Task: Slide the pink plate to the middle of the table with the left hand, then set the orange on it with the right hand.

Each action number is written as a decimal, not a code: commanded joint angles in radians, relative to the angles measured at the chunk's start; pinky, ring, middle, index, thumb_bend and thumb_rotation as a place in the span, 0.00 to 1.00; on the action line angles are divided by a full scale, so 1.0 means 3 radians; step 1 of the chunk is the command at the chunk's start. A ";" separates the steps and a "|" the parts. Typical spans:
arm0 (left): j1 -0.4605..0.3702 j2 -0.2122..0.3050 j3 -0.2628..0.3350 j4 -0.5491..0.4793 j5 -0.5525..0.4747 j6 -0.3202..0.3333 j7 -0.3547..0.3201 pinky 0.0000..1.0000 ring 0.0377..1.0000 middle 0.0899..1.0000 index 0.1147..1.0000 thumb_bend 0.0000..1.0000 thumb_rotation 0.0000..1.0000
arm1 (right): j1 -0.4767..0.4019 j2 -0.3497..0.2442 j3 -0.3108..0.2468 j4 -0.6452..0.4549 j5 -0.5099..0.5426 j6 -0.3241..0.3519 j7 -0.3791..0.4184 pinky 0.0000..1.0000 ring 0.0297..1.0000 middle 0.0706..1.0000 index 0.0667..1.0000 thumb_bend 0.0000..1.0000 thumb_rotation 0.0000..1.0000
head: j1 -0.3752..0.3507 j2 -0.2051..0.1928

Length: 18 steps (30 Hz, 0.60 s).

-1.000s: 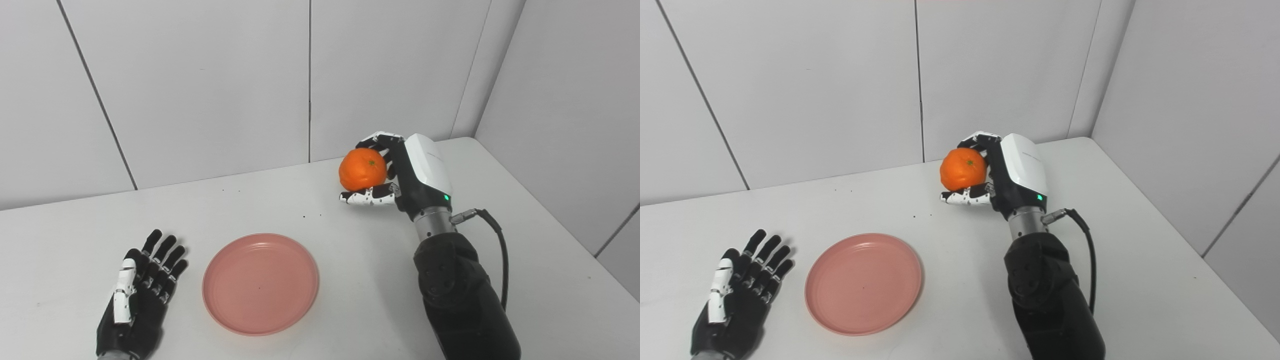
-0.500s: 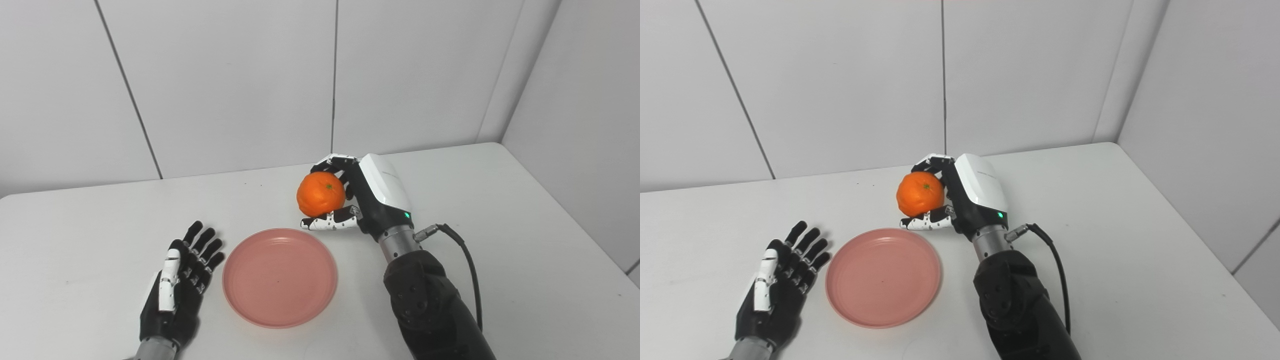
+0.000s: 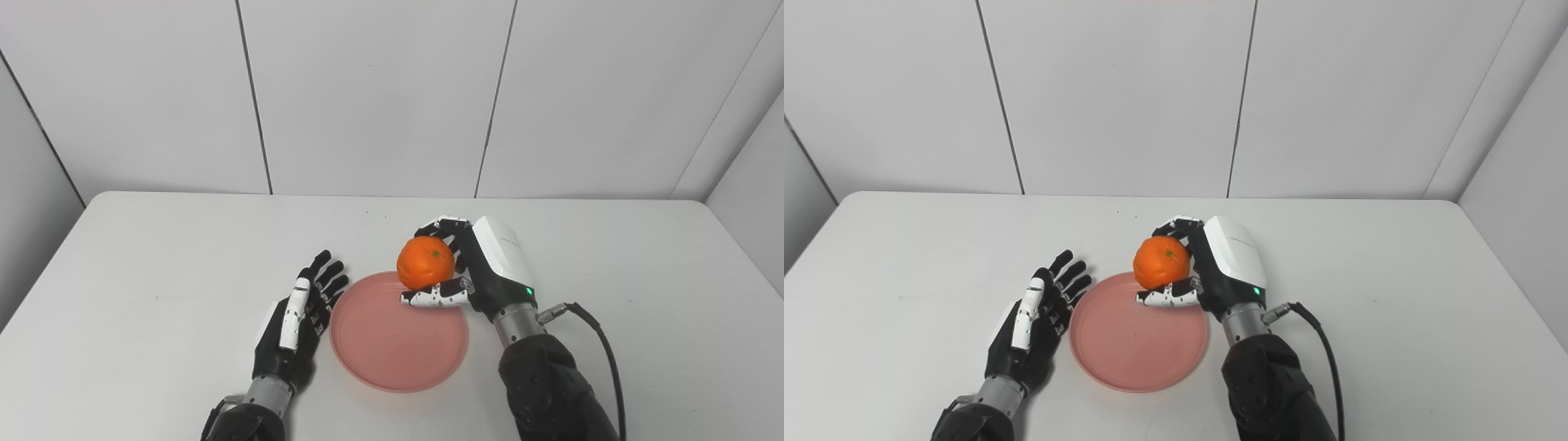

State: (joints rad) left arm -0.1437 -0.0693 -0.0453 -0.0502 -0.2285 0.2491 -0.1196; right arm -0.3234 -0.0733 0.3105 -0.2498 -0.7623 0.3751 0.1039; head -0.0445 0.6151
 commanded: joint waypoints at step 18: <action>0.0027 -0.0125 -0.0024 0.0067 0.0130 0.0035 0.0108 0.90 0.91 0.90 0.90 0.41 1.00 | -0.0049 0.0031 0.0205 0.0361 0.0060 -0.0294 -0.0106 0.28 0.36 0.39 0.49 0.52 0.00 | 0.0127 -0.0010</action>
State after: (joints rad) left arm -0.1424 -0.0947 -0.0478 -0.0471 -0.1946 0.2434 -0.1004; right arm -0.3119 -0.0750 0.3691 -0.1310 -0.7423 0.3352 0.0984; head -0.0077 0.6121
